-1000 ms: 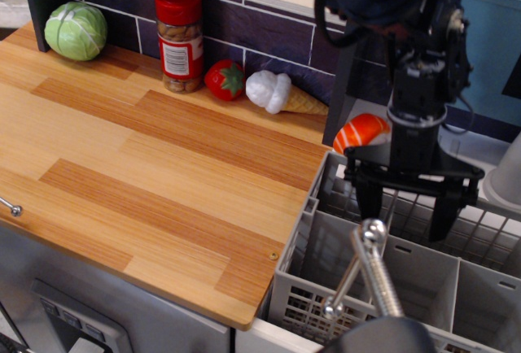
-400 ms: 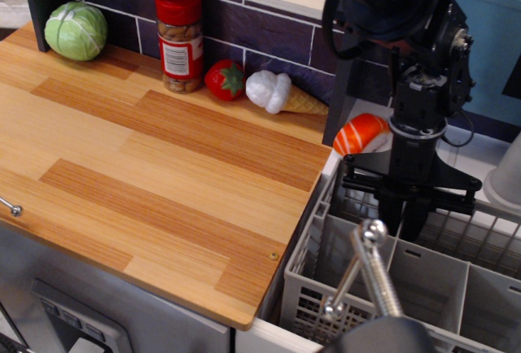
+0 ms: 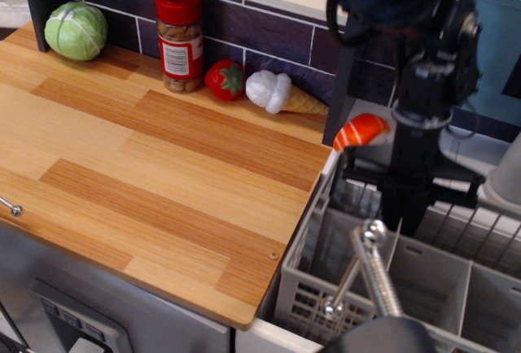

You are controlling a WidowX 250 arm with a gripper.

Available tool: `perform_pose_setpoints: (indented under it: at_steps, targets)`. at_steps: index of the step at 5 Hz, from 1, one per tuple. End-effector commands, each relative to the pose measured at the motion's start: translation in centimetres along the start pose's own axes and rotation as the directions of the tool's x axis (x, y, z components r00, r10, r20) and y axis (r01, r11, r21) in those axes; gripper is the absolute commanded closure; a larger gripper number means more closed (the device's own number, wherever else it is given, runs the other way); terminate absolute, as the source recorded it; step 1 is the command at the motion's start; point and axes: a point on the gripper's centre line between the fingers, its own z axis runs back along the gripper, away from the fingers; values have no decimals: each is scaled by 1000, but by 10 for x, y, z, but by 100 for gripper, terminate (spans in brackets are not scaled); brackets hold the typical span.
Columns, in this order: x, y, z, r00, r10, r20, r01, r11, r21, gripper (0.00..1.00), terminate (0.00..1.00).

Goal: Move drying rack out of sink

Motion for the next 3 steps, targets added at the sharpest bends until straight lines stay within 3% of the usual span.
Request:
perform_pose_setpoints:
  at_steps: [1,2,3]
  targets:
    - [2,-16,110,988,-90,128,102,990,-92,100,0]
    - [2,8,135,985,-117,131,124,991,-47,100,0]
    - [4,48,140,987,-140,81,141,990,-7,100,0]
